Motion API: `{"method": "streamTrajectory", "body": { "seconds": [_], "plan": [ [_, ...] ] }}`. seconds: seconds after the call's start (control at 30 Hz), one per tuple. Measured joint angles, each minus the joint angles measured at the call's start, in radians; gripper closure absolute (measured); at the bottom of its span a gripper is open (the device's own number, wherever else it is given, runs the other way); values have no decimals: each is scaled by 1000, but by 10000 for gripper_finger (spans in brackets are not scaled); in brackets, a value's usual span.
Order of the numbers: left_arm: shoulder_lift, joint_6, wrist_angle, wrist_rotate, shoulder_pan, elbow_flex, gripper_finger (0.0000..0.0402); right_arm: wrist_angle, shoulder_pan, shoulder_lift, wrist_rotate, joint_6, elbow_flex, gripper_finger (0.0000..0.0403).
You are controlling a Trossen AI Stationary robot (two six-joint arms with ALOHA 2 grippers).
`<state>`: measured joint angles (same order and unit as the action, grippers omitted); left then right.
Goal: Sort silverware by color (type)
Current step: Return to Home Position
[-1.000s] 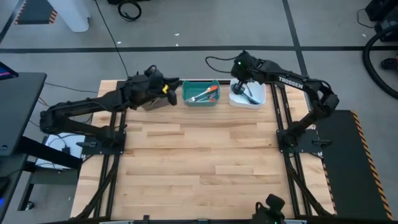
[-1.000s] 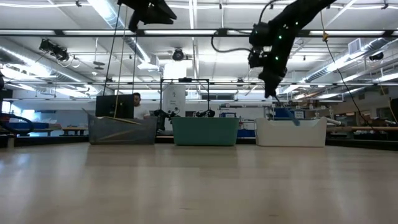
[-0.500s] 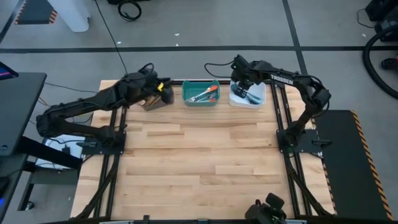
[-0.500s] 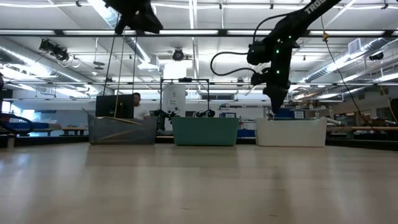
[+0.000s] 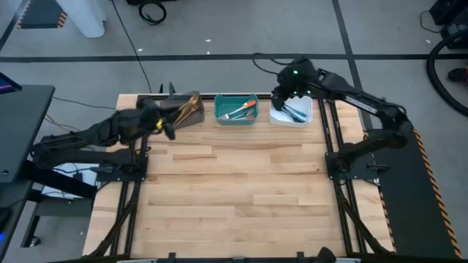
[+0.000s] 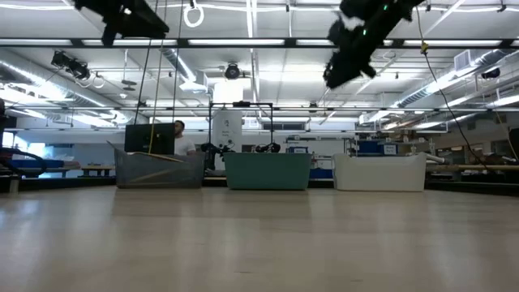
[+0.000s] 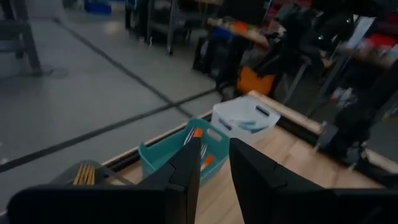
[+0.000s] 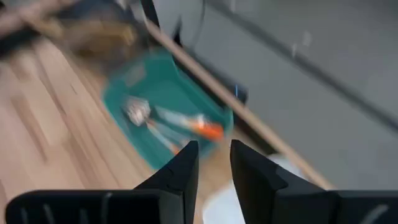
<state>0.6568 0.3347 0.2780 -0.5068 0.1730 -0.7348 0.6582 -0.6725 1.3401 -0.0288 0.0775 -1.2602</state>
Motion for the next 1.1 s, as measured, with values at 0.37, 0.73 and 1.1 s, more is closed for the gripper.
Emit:
{"method": "streamTrajectory", "body": {
  "seconds": [0.37,0.73,1.1],
  "plan": [
    [-388,-105,-220,-12,-83,362,308,-138,229,-231,200,3,0,302],
    [-585,-108,-223,232,-93,538,308,-454,435,-426,293,188,345,302],
    [-620,-50,-262,339,-93,662,308,-763,532,-523,218,347,669,302]
  ]
}}
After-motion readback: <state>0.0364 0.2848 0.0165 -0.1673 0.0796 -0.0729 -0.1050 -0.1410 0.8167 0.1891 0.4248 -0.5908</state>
